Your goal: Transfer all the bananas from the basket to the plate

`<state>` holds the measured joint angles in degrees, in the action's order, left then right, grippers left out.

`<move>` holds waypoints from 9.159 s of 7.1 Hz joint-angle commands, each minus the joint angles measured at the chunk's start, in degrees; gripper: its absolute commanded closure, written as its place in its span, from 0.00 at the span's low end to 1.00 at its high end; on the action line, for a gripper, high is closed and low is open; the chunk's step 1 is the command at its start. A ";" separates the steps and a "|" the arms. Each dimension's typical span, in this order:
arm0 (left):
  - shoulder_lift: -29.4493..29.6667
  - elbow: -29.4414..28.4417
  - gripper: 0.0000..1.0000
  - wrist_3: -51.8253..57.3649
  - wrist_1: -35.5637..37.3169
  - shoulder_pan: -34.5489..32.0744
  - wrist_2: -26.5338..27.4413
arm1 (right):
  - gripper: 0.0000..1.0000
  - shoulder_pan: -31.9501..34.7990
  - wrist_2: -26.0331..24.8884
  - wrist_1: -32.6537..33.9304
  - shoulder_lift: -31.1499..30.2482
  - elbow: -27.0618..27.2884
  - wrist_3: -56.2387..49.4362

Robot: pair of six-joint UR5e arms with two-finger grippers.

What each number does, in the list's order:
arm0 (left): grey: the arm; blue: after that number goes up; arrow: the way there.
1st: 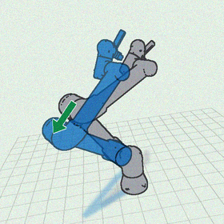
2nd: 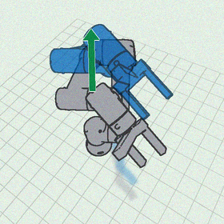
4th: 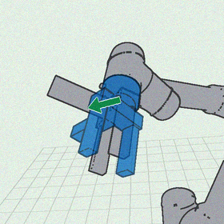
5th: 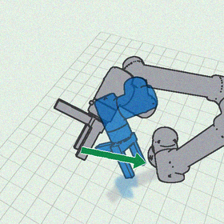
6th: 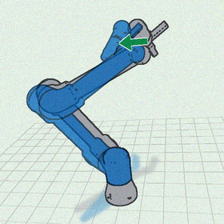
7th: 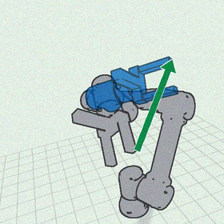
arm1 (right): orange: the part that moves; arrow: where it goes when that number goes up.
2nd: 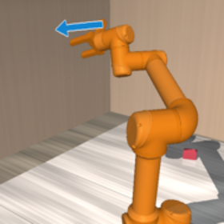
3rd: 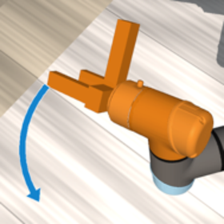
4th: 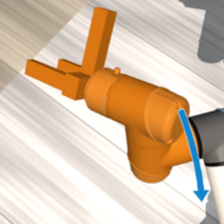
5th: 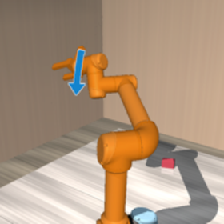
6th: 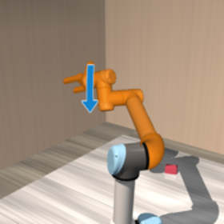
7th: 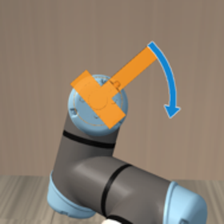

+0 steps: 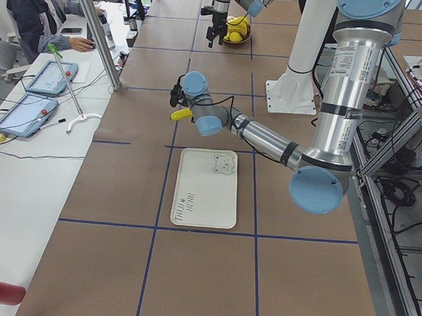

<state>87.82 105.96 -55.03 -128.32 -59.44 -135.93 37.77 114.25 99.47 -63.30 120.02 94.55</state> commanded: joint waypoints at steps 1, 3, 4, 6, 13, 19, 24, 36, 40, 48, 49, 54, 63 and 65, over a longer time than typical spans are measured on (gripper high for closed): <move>-10.35 0.21 0.94 4.28 0.00 0.20 11.77 | 0.00 0.64 0.01 2.75 -3.05 1.45 -5.51; -13.46 -1.27 0.92 5.19 0.09 1.25 16.83 | 0.00 0.64 -0.08 2.75 -3.85 1.45 -6.75; -13.12 -2.32 0.92 5.11 0.09 1.95 17.01 | 0.00 0.55 -0.25 2.66 -3.85 1.36 -6.75; -12.15 -2.69 0.92 5.11 0.00 5.37 17.02 | 0.00 0.46 -0.61 2.57 -3.85 1.36 -6.75; -11.10 -10.68 0.77 14.25 -1.41 6.18 16.22 | 0.00 0.38 -0.87 2.49 -3.85 1.27 -6.66; -8.54 -12.80 0.00 18.70 -0.89 0.50 11.61 | 0.00 0.46 -0.78 2.40 -3.50 1.45 -6.75; -7.14 -8.66 0.00 18.82 -0.88 -4.54 5.85 | 0.00 2.74 -0.95 2.05 -25.76 14.52 -30.68; -7.31 -8.66 0.00 18.73 -1.32 -4.45 5.68 | 0.33 -7.80 -14.14 -25.73 -49.46 5.05 -36.37; -7.14 -9.10 0.00 18.73 -1.32 -4.37 5.68 | 0.98 -7.62 -14.05 -25.55 -49.38 5.31 -36.37; -1.71 -7.87 0.00 16.72 -1.67 -2.97 4.71 | 0.96 -0.57 -0.95 -19.13 -21.42 4.30 -16.75; -0.21 -7.35 0.00 12.44 -3.76 -1.92 4.10 | 0.96 -2.51 -2.44 -19.22 -17.60 3.65 -12.77; 17.54 -6.91 0.00 -19.10 -10.46 5.38 -1.26 | 0.95 -11.03 -8.16 -61.08 -12.82 -10.75 -0.42; 34.60 -7.25 0.00 -44.11 -9.76 30.14 18.03 | 0.93 -21.69 -23.81 -66.33 -3.67 -16.66 2.21; 35.67 -7.87 0.01 -44.11 -8.80 31.58 20.62 | 0.93 -21.69 -23.81 -66.33 -3.76 -16.57 2.21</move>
<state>122.97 98.37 -99.10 -137.67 -28.87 -116.81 16.09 90.45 33.13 -67.05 103.41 96.77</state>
